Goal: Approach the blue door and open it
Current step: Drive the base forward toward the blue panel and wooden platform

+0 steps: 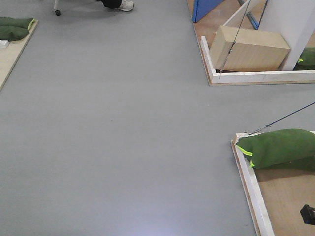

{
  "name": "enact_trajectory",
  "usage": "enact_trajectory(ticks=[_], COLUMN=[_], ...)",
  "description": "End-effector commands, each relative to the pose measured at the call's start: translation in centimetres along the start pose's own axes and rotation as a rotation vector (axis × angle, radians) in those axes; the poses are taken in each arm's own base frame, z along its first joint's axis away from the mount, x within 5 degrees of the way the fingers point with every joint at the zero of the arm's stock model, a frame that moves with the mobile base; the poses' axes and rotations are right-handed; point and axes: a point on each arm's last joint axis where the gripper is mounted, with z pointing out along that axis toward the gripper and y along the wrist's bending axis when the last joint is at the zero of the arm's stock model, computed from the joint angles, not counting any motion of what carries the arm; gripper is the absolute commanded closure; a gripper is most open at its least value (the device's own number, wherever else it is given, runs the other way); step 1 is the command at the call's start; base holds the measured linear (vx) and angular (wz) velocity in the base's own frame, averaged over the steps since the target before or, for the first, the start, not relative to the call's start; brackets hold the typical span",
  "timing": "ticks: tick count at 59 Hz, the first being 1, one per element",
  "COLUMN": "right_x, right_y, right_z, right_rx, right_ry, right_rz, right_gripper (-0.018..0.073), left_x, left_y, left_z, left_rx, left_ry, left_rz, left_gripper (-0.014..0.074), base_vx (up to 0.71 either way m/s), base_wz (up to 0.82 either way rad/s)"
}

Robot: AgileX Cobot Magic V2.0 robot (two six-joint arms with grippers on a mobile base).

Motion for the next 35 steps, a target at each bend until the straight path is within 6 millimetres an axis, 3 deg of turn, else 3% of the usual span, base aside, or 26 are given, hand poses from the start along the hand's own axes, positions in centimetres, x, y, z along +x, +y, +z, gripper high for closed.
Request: enact_trajectory(ticks=[1,35], right_x=[-0.75,-0.75], right_y=[0.02,0.02], right_z=[-0.13,-0.13], right_rx=[0.000,0.000], right_ry=[-0.093,-0.093], right_rz=[-0.008,-0.008], right_gripper=[0.0551,0.0551], left_x=[-1.62,-1.62], left_y=[0.02,0.02], left_z=[-0.54,-0.54], left_rx=[0.003,0.003], left_ry=[-0.126,-0.126], left_rz=[-0.009,-0.009], left_gripper=[0.0524,0.0524], base_vx=[0.02,0.03], base_wz=[0.01,0.01])
